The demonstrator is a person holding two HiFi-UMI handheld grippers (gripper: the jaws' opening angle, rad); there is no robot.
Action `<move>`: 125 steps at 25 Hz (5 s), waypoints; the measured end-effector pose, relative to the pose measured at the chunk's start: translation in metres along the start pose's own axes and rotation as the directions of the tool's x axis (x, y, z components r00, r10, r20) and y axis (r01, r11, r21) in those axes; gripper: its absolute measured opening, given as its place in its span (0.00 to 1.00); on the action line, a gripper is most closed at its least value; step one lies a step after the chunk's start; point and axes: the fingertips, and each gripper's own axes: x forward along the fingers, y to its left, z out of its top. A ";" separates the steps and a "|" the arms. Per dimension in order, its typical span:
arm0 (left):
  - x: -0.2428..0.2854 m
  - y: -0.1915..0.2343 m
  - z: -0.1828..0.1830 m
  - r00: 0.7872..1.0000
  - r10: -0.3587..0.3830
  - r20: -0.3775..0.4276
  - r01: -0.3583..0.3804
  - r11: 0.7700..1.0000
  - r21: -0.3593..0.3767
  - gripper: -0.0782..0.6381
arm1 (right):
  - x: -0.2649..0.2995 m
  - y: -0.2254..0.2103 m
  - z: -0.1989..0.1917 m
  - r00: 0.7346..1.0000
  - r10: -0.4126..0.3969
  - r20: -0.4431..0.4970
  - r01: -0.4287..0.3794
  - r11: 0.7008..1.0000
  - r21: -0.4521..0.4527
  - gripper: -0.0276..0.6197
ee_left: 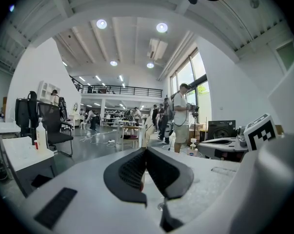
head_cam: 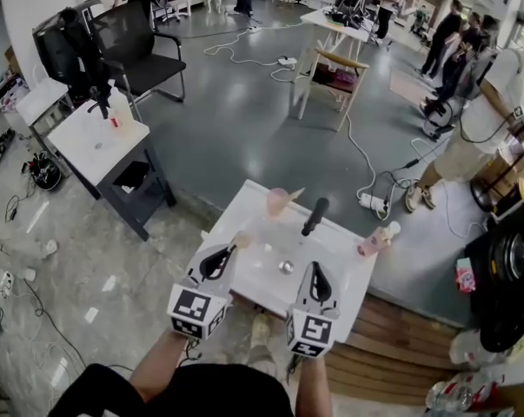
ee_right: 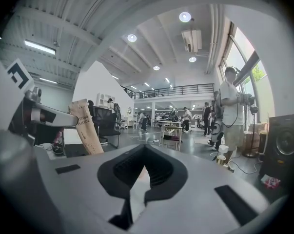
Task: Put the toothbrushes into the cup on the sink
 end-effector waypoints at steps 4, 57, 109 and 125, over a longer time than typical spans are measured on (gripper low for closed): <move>0.002 -0.001 0.000 1.000 -0.001 -0.001 0.001 1.000 -0.001 0.11 | 0.002 0.000 0.000 1.000 0.007 -0.002 -0.007 1.000 0.001 0.04; 0.266 0.039 -0.074 0.988 0.025 -0.150 -0.029 0.999 -0.019 0.11 | 0.142 -0.106 -0.097 0.976 0.018 -0.215 0.001 0.996 0.089 0.04; 0.280 0.048 -0.108 0.983 0.035 -0.178 -0.035 0.999 0.004 0.32 | 0.156 -0.110 -0.129 0.969 0.021 -0.246 0.005 0.995 0.103 0.04; 0.187 0.018 -0.032 0.998 0.012 -0.064 -0.009 0.998 0.055 0.24 | 0.096 -0.089 -0.056 0.994 -0.009 -0.105 0.016 0.998 0.059 0.04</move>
